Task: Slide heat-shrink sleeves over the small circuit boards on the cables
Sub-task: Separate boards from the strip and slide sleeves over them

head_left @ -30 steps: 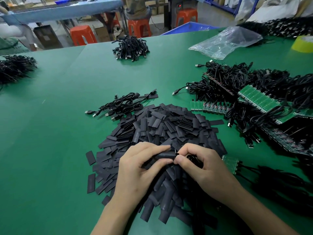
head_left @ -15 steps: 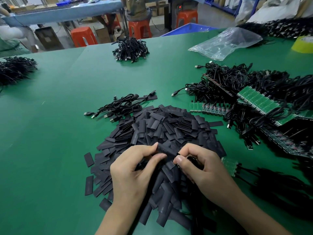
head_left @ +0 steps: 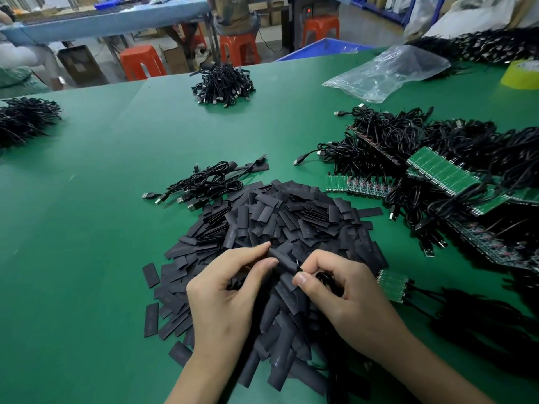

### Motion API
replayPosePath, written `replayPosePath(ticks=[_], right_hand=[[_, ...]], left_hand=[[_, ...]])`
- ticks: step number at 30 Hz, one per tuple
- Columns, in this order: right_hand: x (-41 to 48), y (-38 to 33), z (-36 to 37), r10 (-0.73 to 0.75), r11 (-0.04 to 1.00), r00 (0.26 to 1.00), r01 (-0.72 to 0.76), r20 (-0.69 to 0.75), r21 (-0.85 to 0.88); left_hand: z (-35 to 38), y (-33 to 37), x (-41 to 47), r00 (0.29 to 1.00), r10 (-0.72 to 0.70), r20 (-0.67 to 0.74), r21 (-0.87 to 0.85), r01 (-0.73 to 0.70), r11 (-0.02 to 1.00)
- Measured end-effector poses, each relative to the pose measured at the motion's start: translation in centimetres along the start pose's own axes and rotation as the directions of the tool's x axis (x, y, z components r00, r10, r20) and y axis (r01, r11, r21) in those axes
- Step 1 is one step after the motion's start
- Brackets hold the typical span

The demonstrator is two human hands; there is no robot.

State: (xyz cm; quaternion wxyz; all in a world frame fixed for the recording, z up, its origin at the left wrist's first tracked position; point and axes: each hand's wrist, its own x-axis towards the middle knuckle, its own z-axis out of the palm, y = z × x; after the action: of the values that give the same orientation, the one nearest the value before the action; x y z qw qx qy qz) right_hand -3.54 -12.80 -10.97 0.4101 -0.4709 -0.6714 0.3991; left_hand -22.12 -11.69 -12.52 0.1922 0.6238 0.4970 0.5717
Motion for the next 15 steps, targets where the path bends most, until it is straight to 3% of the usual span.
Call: replayPosePath(ticks=[15], right_hand=[[0.1, 0.59, -0.2, 0.015, 1.0, 0.999, -0.015, -0.052, -0.005]], left_hand=[[0.06, 0.0, -0.05, 0.991, -0.107, 0.078, -0.133, 0.117, 0.984]])
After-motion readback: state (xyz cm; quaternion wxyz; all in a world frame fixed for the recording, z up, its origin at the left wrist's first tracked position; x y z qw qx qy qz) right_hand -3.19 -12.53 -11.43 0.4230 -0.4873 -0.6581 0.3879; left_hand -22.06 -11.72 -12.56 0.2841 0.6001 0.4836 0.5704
